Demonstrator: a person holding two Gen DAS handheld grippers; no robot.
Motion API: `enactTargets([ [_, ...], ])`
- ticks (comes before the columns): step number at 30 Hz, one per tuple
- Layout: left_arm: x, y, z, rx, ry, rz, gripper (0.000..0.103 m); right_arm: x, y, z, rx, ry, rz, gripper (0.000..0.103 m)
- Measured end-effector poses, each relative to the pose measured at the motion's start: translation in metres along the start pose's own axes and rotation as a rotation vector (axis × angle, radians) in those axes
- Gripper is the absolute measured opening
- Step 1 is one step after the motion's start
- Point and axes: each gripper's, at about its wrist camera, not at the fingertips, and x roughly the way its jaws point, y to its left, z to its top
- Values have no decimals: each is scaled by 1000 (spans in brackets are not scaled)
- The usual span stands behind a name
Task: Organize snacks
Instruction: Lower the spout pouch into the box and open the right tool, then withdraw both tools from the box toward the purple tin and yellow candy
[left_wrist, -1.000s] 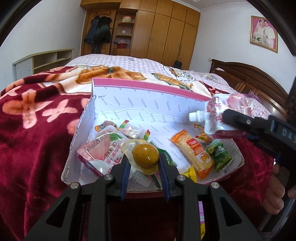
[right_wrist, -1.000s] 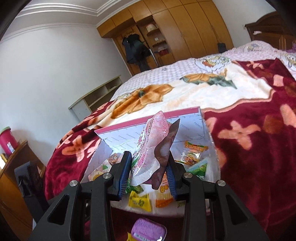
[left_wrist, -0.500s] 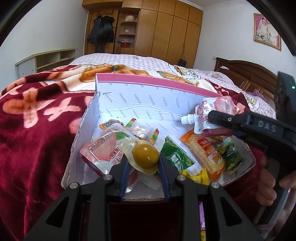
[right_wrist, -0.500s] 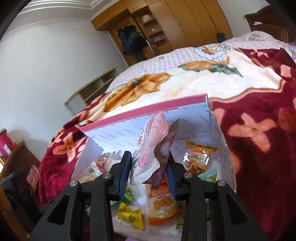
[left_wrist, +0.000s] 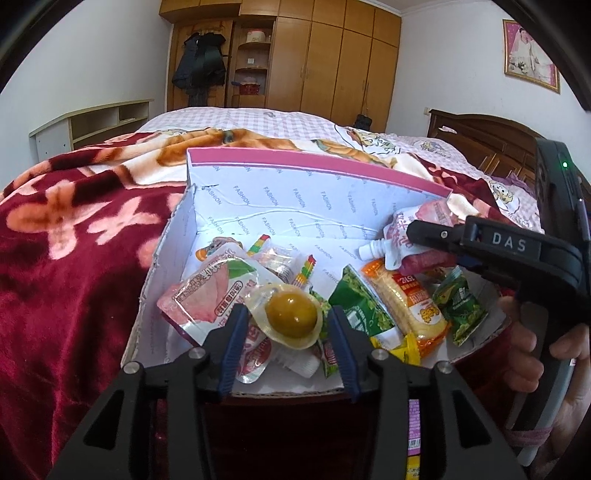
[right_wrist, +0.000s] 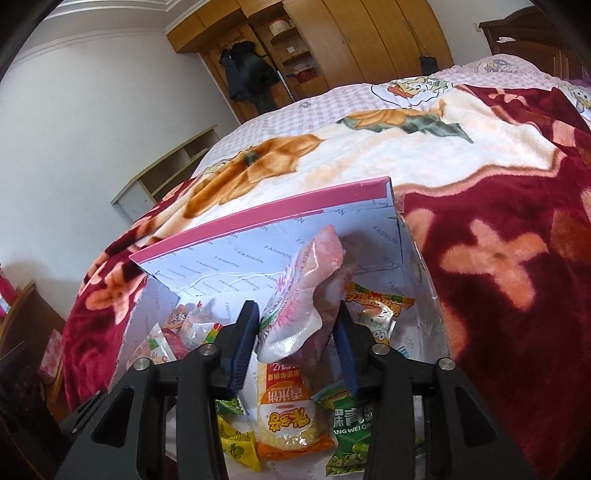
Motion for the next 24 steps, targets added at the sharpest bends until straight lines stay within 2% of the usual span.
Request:
enactTargets([
  [5, -3, 0, 0, -5, 3, 4, 52, -9, 7, -1, -35, -13, -1, 58],
  [7, -4, 0, 0, -6, 3, 3, 54, -14, 8, -1, -48, -31, -5, 66],
  [24, -34, -8, -9, 0, -1, -39, 56, -63, 14, -13, -58, -87, 53, 66],
])
